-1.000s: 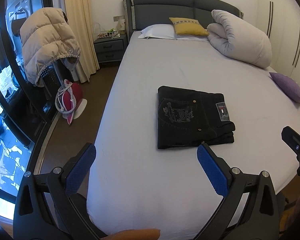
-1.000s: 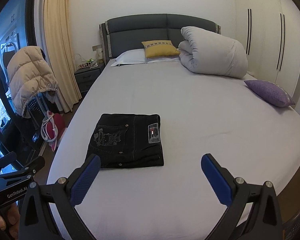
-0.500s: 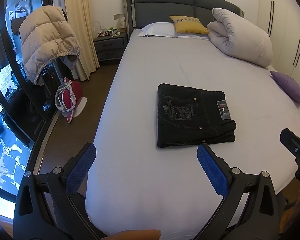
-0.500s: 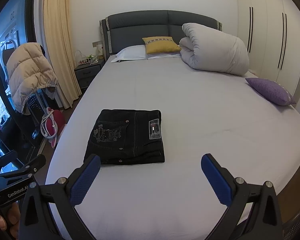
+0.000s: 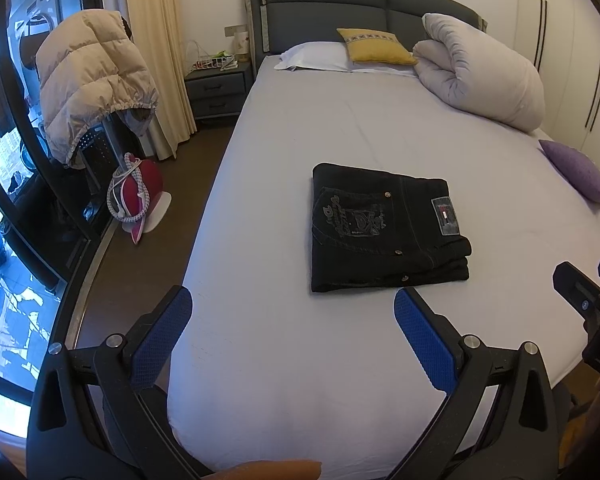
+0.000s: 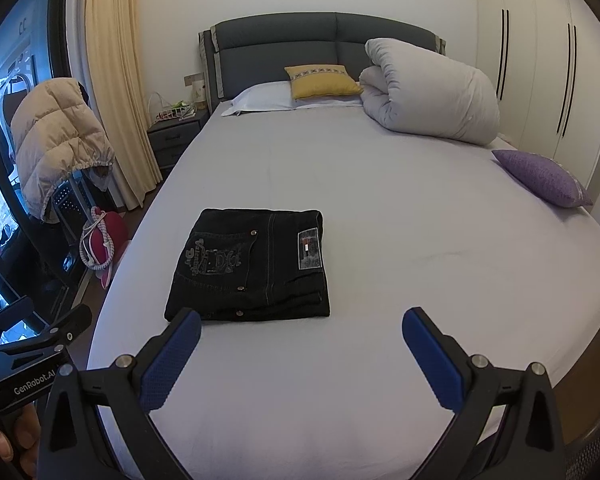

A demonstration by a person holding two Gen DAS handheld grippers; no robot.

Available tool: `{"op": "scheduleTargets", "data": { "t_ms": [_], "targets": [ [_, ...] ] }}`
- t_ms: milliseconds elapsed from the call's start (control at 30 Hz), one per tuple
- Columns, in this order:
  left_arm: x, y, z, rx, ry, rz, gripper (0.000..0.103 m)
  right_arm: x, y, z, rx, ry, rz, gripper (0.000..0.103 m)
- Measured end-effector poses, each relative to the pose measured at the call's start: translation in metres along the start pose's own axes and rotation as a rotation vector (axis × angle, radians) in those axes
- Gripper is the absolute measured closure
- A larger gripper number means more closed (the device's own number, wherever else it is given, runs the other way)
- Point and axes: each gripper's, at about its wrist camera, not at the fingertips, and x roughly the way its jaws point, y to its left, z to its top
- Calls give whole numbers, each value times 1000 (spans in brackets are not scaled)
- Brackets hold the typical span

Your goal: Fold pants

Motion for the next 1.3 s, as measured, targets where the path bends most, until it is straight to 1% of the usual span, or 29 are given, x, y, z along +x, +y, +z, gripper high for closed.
{"op": "scheduleTargets", "data": {
  "t_ms": [1300],
  "targets": [
    [6,-1,-2,11,24,-30,0,7,0,-8,-4,39,9,0]
  ]
}}
